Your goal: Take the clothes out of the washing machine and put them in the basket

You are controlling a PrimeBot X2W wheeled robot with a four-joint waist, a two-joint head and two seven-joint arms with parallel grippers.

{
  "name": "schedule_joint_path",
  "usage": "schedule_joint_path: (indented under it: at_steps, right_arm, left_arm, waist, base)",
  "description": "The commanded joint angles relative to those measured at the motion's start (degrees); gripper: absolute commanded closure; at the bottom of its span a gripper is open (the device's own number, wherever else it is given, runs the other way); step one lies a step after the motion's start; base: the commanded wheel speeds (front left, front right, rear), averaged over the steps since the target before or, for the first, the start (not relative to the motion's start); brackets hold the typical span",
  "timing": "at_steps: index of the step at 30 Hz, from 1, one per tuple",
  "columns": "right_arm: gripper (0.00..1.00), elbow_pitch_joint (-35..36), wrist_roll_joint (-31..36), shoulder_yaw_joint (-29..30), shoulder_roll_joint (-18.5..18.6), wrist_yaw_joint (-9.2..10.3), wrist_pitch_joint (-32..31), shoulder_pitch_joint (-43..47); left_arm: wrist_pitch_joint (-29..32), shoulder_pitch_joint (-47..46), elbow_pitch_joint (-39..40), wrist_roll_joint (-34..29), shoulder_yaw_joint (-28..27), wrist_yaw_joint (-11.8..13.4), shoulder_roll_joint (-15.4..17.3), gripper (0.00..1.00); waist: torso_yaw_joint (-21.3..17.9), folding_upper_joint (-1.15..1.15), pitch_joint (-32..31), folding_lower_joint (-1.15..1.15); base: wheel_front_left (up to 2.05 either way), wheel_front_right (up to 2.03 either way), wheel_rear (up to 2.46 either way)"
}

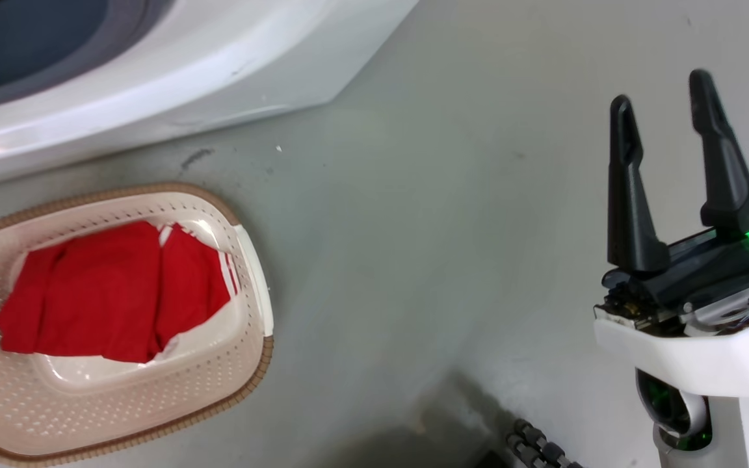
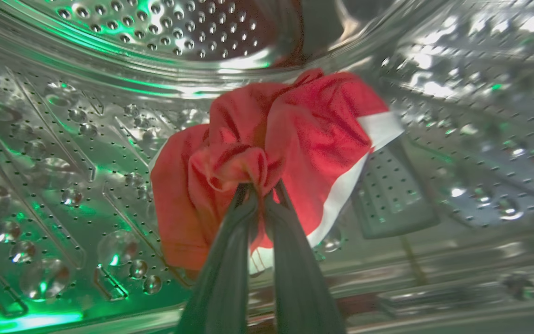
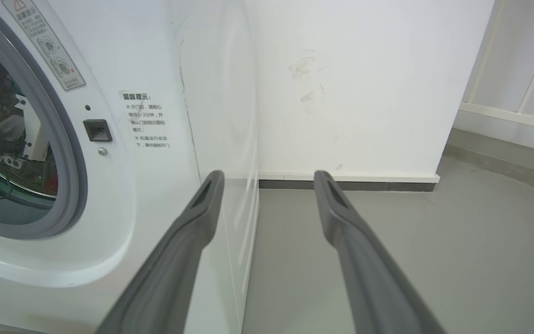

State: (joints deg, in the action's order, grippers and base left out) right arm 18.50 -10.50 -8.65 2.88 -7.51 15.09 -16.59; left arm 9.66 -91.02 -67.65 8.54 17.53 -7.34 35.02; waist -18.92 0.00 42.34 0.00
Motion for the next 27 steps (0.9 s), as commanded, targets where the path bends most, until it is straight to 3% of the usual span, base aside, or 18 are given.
schedule_joint_path:
  at_steps: [1,15,16,23,27]
  right_arm:
    - [0.00,-0.3,0.5,-0.2,0.0,0.04,0.1,0.8]
    - [0.00,-3.3,3.1,-1.0,0.0,0.04,0.1,5.2]
    - [0.00,-3.9,3.7,-1.1,0.0,0.04,0.1,6.5]
    - [0.00,-5.0,4.9,-1.0,0.0,0.04,0.1,9.5]
    - [0.00,-5.9,5.8,-0.9,0.0,0.04,0.1,11.4]
  left_arm:
    - [-1.7,1.8,-0.5,0.6,-0.2,0.0,-0.5,1.00]
    - [-19.2,18.7,-1.8,8.5,-0.2,0.0,-6.3,1.00]
    - [-22.2,22.8,-1.7,9.5,-0.6,0.0,-7.1,1.00]
    - [-24.7,31.4,1.9,11.1,-1.6,1.0,-9.9,1.00]
    - [-24.9,37.8,8.5,11.6,-2.6,2.7,-11.6,1.00]
  waist:
    - [0.8,0.00,-2.5,0.00]
    - [3.5,0.00,-14.7,0.00]
    - [4.0,0.00,-17.6,0.00]
    - [5.6,0.00,-22.9,0.00]
    - [6.7,0.00,-26.2,0.00]
  base:
    - [0.00,0.00,0.00]
    - [0.00,0.00,0.00]
    - [0.00,0.00,0.00]
    - [0.00,0.00,0.00]
    - [0.00,0.00,0.00]
